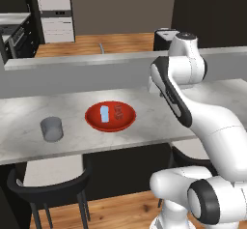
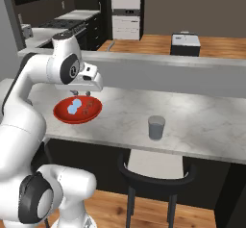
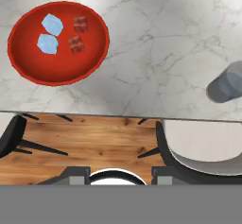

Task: There are four ice cubes in the ice bowl. Place two ice cubes in each glass of water.

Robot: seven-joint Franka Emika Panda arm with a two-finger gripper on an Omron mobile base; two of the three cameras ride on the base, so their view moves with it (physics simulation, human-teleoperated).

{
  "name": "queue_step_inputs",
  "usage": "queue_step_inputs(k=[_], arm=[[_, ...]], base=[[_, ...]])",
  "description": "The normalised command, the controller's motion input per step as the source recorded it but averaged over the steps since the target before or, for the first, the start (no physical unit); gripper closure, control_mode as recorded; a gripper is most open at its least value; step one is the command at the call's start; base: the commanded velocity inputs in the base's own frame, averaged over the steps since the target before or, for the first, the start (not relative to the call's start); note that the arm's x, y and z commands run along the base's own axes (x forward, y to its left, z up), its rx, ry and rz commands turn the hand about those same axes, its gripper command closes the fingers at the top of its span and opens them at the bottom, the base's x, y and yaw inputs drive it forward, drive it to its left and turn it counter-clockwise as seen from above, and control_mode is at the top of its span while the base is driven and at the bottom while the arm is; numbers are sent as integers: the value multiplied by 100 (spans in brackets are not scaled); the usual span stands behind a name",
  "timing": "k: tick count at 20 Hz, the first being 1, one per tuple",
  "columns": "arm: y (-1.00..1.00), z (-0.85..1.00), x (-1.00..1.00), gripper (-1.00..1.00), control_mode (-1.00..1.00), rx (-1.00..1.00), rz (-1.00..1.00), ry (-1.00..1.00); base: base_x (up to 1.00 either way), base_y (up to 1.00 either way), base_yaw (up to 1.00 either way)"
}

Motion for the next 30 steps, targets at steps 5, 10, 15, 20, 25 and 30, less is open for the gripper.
queue_step_inputs(k=[5,10,15,20,25,30], arm=[[14,-3,-26,-100,-100,0,0,0],[93,-16,2,-100,-100,0,-2,-1],[100,-12,27,-100,-100,0,0,0],[79,-8,55,-100,-100,0,0,0],[23,-21,47,-100,-100,0,0,1],[0,-45,16,-100,-100,0,-4,0]], base=[[0,0,0],[0,0,0],[0,0,0],[0,0,0],[0,0,0],[0,0,0]])
